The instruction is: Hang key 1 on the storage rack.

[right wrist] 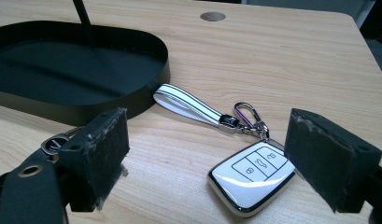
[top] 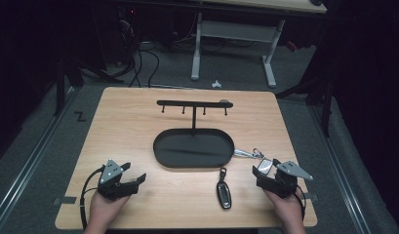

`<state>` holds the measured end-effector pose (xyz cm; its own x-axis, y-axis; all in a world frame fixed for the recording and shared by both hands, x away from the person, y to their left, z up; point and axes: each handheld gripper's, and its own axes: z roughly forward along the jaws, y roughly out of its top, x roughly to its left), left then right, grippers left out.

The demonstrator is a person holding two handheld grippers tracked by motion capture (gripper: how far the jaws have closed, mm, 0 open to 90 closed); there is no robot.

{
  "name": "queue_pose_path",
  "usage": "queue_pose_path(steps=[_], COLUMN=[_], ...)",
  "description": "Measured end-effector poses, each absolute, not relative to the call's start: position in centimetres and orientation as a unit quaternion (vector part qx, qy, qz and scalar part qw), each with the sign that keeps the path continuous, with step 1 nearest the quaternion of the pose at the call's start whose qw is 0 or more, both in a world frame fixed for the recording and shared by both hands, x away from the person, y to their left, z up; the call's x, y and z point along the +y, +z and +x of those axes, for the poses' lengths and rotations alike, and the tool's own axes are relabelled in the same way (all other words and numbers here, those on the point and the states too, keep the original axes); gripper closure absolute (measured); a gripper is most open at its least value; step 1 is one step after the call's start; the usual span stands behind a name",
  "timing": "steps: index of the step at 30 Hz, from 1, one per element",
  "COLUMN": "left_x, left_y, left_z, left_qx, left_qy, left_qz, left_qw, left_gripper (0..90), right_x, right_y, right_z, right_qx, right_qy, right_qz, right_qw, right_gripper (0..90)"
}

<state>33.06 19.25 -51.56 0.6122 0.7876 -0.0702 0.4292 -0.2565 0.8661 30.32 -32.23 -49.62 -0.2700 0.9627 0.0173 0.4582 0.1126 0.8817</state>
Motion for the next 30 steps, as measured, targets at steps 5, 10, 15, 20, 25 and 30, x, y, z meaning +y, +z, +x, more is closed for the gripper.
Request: queue_pose_path(steps=[5, 10, 15, 20, 25, 30], left_x=[19.3, 19.1, 19.0, 18.8, 18.5, 18.3], left_y=[-51.6, -51.8, -52.0, -52.0, -52.1, -52.1], left_z=[33.1, 33.2, 33.2, 33.1, 33.1, 33.0], left_qx=[0.398, 0.397, 0.393, 0.389, 0.383, 0.377], left_qy=[0.191, 0.191, 0.183, 0.18, 0.177, 0.175], left_qz=[0.768, 0.773, 0.778, 0.781, 0.785, 0.789], left_qw=[0.464, 0.457, 0.454, 0.455, 0.453, 0.453], left_gripper=[26.2, 26.3, 26.3, 26.4, 26.4, 26.7], right_x=[-31.9, -31.4, -31.0, -30.9, -30.8, -30.6], right_y=[-49.5, -49.6, -49.8, -50.0, -50.2, -50.4], right_z=[30.3, 30.4, 30.5, 30.5, 30.5, 30.5], right_qx=[0.69, 0.709, 0.722, 0.728, 0.737, 0.745], right_qy=[0.406, 0.386, 0.372, 0.365, 0.364, 0.358], right_qz=[0.52, 0.511, 0.505, 0.506, 0.5, 0.495], right_qw=[0.299, 0.296, 0.293, 0.284, 0.273, 0.269], right_gripper=[14.4, 14.4, 14.9, 15.6, 19.8, 20.8])
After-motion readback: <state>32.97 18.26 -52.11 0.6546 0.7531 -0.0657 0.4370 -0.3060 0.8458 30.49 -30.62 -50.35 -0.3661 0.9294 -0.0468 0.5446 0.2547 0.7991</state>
